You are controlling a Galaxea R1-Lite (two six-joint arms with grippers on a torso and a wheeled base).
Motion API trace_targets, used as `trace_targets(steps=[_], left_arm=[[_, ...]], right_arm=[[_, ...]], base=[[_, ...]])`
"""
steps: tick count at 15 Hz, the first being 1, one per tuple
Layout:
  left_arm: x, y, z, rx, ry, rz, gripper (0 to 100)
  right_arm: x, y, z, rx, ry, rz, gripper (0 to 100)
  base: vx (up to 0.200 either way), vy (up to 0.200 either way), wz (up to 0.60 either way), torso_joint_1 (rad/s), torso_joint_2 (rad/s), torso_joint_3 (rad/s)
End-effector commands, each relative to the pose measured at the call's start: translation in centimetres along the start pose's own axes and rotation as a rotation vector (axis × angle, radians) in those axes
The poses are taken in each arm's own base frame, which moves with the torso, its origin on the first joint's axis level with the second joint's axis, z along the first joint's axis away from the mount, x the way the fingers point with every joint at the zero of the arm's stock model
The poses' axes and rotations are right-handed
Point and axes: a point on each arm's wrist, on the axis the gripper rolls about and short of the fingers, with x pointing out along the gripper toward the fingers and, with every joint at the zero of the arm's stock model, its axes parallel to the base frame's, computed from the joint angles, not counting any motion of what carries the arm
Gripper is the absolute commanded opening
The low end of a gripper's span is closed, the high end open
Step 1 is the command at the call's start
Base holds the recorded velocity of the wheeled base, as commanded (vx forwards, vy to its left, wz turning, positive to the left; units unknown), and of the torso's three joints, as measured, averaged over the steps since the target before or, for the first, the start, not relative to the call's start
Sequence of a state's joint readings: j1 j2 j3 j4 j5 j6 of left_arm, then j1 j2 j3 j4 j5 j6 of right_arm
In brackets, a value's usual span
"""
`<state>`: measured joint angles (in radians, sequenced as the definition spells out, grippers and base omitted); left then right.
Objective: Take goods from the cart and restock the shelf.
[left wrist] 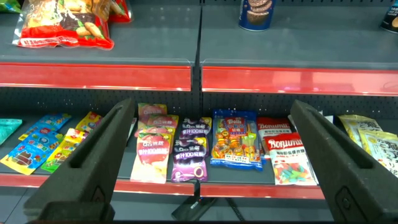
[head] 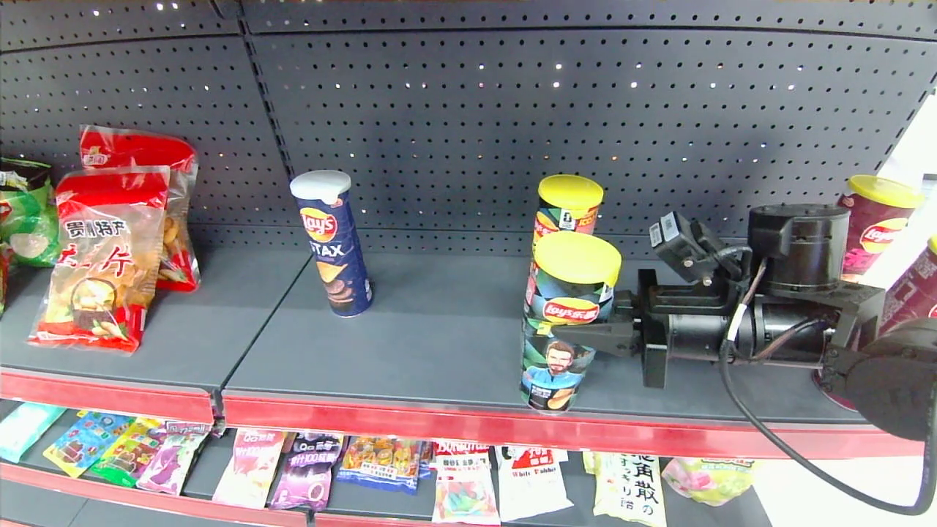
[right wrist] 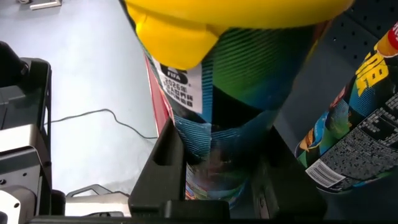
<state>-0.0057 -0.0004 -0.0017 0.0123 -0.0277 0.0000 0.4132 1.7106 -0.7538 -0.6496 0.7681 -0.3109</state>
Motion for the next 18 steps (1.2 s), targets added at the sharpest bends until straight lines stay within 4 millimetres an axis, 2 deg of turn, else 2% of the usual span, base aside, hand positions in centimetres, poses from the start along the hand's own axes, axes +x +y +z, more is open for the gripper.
trace_targets(steps=[1, 4, 5, 10, 17, 18], left_arm=[[0.0, 0.0, 0.0, 0.000, 0.001, 0.000, 100], [0.0, 0.0, 0.0, 0.000, 0.001, 0.000, 100], [0.0, 0.0, 0.0, 0.000, 0.001, 0.001, 100], [0.0, 0.0, 0.0, 0.000, 0.001, 0.001, 100], [0.0, 0.0, 0.0, 0.000, 0.001, 0.000, 100], [0.0, 0.0, 0.0, 0.000, 0.001, 0.000, 100]], right_arm=[[-0.1, 0.1, 0.0, 0.002, 0.001, 0.002, 0], [0.0, 0.1, -0.2, 0.004, 0.005, 0.003, 0], [0.0, 0.2, -0.2, 0.005, 0.006, 0.003, 100], [-0.1, 0.2, -0.2, 0.000, 0.000, -0.005, 100], [-3.6, 1.6, -1.3, 0.054, 0.037, -0.091, 100], [-4.6, 2.3, -1.8, 0.081, 0.045, -0.104, 100]], base=[[0.000, 0.000, 0.00, 0.000, 0.00, 0.000], [0.000, 0.000, 0.00, 0.000, 0.00, 0.000], [0.000, 0.000, 0.00, 0.000, 0.00, 0.000], [0.000, 0.000, 0.00, 0.000, 0.00, 0.000], [0.000, 0.000, 0.00, 0.000, 0.00, 0.000], [0.000, 0.000, 0.00, 0.000, 0.00, 0.000]])
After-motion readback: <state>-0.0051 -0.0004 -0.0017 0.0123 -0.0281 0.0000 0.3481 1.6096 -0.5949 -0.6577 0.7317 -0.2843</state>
